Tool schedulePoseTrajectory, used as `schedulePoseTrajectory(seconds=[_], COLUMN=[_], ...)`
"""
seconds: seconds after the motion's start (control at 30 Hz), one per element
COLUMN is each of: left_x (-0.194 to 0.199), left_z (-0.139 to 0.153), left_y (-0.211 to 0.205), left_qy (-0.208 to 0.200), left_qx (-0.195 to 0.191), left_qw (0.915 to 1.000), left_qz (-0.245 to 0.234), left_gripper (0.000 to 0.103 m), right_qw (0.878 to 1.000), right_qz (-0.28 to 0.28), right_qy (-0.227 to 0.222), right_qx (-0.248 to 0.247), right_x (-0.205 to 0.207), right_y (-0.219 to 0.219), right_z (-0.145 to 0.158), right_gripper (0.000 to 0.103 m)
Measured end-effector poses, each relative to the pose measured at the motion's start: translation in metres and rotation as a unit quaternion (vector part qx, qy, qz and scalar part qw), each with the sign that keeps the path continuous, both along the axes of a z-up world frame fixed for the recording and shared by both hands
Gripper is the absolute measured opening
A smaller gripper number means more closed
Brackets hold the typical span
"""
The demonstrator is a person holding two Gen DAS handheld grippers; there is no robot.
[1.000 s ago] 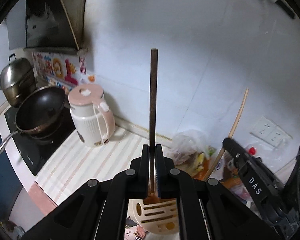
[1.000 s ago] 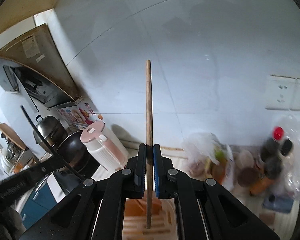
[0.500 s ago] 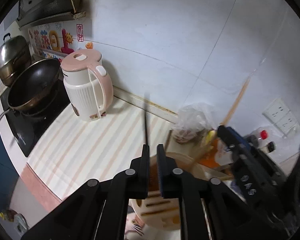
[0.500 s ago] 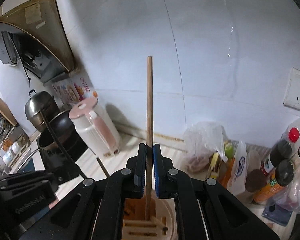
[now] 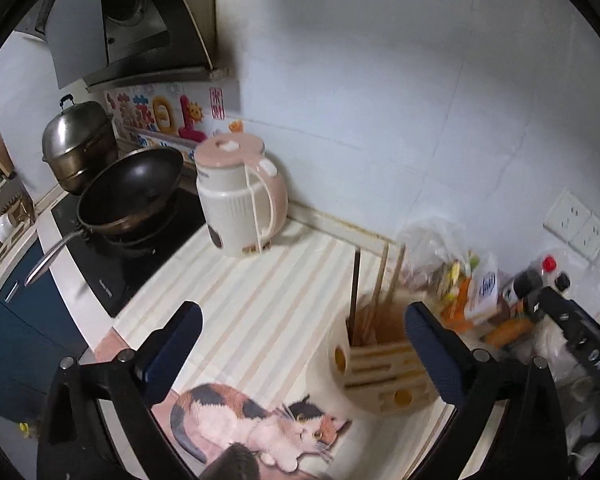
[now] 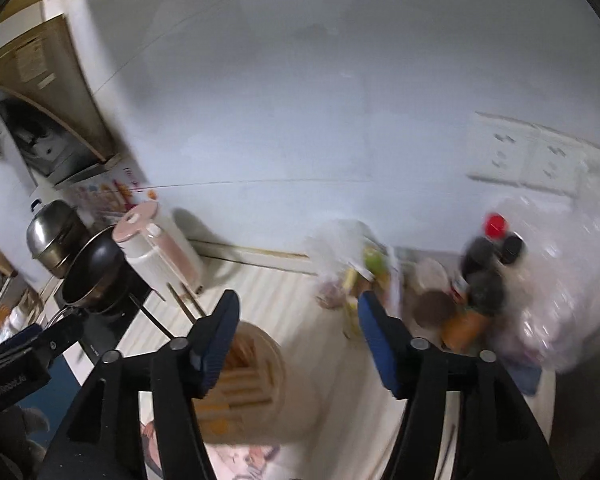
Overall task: Organize utensils
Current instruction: 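Drop both chopsticks into the beige holder by opening both tools, then move both open tools back over the remaining chopsticks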
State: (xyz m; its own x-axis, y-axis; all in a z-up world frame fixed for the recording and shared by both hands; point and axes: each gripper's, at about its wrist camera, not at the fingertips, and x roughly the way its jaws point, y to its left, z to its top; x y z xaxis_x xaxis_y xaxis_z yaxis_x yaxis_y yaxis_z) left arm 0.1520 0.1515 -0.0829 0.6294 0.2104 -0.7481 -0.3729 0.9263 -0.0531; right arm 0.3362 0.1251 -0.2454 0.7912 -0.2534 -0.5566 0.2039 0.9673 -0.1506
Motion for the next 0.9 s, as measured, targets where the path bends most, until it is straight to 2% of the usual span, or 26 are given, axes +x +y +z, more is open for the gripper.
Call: schedulePoseTrajectory(seconds=[0.13,0.2,0.43,0.63,0.67,0.73,0.8,0.9], left_x=[-0.013,-0.017,-0.019,-0.012,-0.011,-0.007,0.001,0.015], left_z=[-0.023,-0.036,-0.087,-0.129,-0.137,-0.154,-0.175,-0.209], left_y=[-0.013,-0.027,-0.083,-0.145,-0.155,-0.174,-0.189,-0.202], left_qy=[0.020,0.034,0.093,0.138,0.146,0.160,0.181,0.219], left_qx=[-0.008,-0.009,-0.006,0.027,0.035,0.049,0.057,0.035], left_qw=[0.9997,0.9989,0.9901,0.9744,0.9708,0.9633,0.9552,0.9423], left_qz=[-0.014,-0.031,-0.105,-0.175,-0.187,-0.210,-0.228,-0.251], left_gripper=[0.103,0.103,0.103,0.103,0.103,0.103,0.102,0.096], right_qw=[0.999,0.998,0.989,0.977,0.974,0.968,0.964,0.956], right_qz=[-0.043,-0.061,-0.139,-0.195,-0.207,-0.224,-0.233,-0.246], right_qy=[0.003,0.007,0.047,0.085,0.093,0.107,0.123,0.139], right_qx=[0.014,0.020,0.013,0.016,0.023,0.035,0.046,0.079], right_x=[-0.033,-0.049,-0.096,-0.120,-0.124,-0.131,-0.134,-0.142], right_y=[-0.025,-0.039,-0.093,-0.142,-0.155,-0.174,-0.189,-0.216], right_z=[-0.009,-0.018,-0.055,-0.094,-0.104,-0.119,-0.132,-0.148], right_gripper=[0.084,0.097,0.098,0.097,0.095,0.081,0.058,0.044])
